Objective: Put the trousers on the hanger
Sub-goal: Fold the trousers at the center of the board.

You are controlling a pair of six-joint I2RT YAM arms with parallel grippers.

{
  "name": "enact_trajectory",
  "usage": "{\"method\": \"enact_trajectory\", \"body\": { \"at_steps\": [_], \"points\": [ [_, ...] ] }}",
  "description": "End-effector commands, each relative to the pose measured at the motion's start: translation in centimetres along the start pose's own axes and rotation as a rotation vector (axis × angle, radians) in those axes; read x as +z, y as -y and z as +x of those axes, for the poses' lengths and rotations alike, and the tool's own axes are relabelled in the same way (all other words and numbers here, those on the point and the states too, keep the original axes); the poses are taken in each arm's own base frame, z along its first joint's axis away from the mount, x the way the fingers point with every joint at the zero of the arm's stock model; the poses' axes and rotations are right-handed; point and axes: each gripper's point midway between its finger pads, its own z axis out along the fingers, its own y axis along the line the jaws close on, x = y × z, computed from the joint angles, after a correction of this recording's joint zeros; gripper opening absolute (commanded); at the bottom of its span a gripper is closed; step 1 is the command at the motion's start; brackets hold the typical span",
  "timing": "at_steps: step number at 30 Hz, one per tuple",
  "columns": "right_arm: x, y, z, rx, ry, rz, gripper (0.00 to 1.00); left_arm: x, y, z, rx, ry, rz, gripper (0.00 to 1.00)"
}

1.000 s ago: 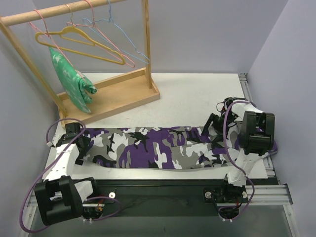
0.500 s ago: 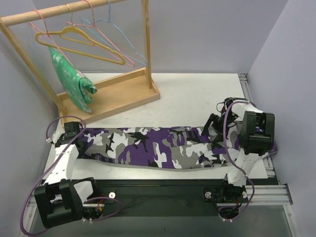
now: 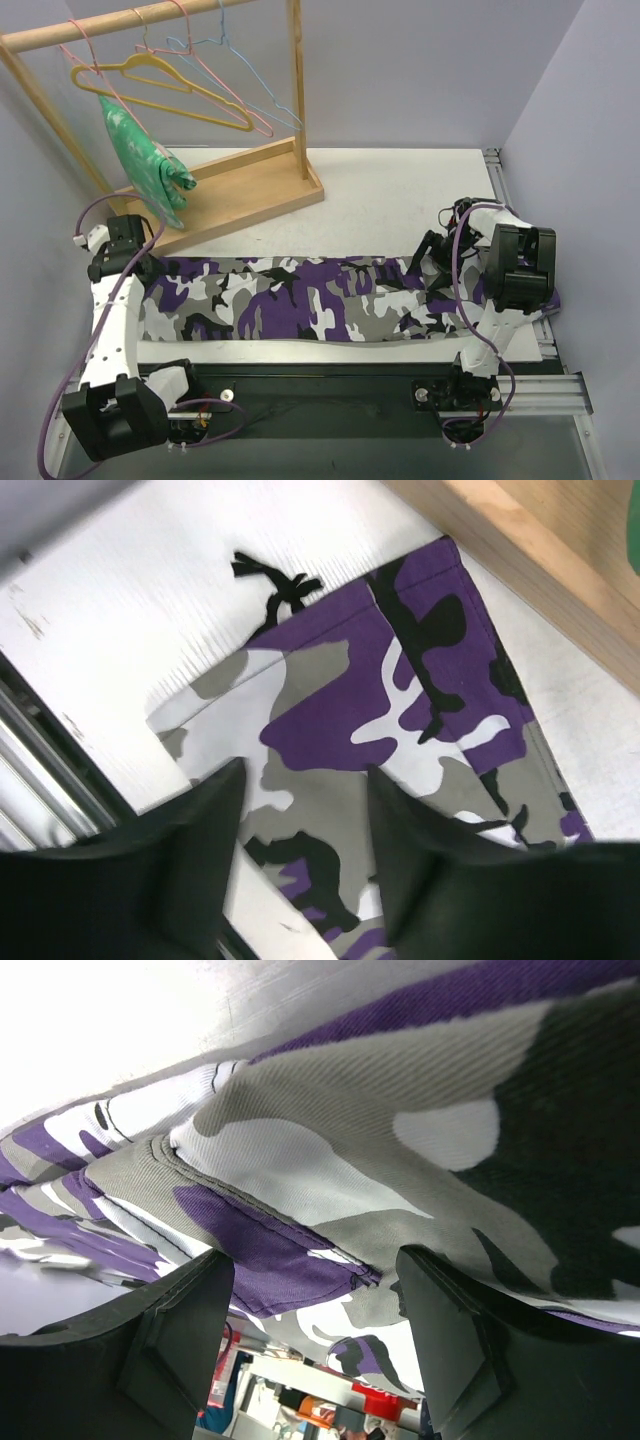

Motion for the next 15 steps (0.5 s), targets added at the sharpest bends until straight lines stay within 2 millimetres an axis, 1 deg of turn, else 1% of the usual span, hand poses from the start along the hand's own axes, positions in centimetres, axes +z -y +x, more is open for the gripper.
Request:
{"method": "enact_trajectory", "body": {
  "at_steps": [1,2,3,6,7,9,10,11,13,15],
  "points": [
    [-0.3,1.1,0.0,0.007,-0.018,0.044,0.68,-0.1,-0.3,-2.2,0.098,0.025,-0.059,0.7],
    [-0.3,1.1,0.0,0.006,-0.016,0.043,0.68,0.0,0.1,-2.3,0.097,0.025,-0.045,0.71],
    [-0.4,1.1,0.0,0.004,-0.014,0.044,0.68,-0.1,0.9,-2.1,0.093,0.008,-0.01,0.73],
    [-0.5,1.1,0.0,0.004,-0.006,0.042,0.68,0.7,1.8,-1.3,0.081,-0.022,0.028,0.75],
    [-0.6,1.1,-0.1,-0.001,0.0,0.042,0.68,1.5,1.8,-0.1,0.091,-0.059,0.024,0.78],
    [-1.1,0.9,-0.1,-0.007,0.015,0.04,0.68,2.7,1.5,0.6,0.086,-0.076,0.005,0.84],
    [-1.2,0.9,-0.2,-0.012,0.019,0.04,0.68,3.8,1.4,1.3,0.096,-0.1,-0.008,0.87],
    [-1.4,0.9,-0.2,-0.015,0.028,0.038,0.68,4.3,1.3,1.5,0.103,-0.105,-0.015,0.88],
    [-1.7,0.8,-0.2,-0.019,0.034,0.036,0.68,5.5,1.2,0.8,0.111,-0.092,-0.026,0.89],
    [-2.0,0.9,-0.1,-0.022,0.039,0.035,0.68,6.2,1.5,-0.1,0.152,-0.063,-0.008,0.88]
  ]
}}
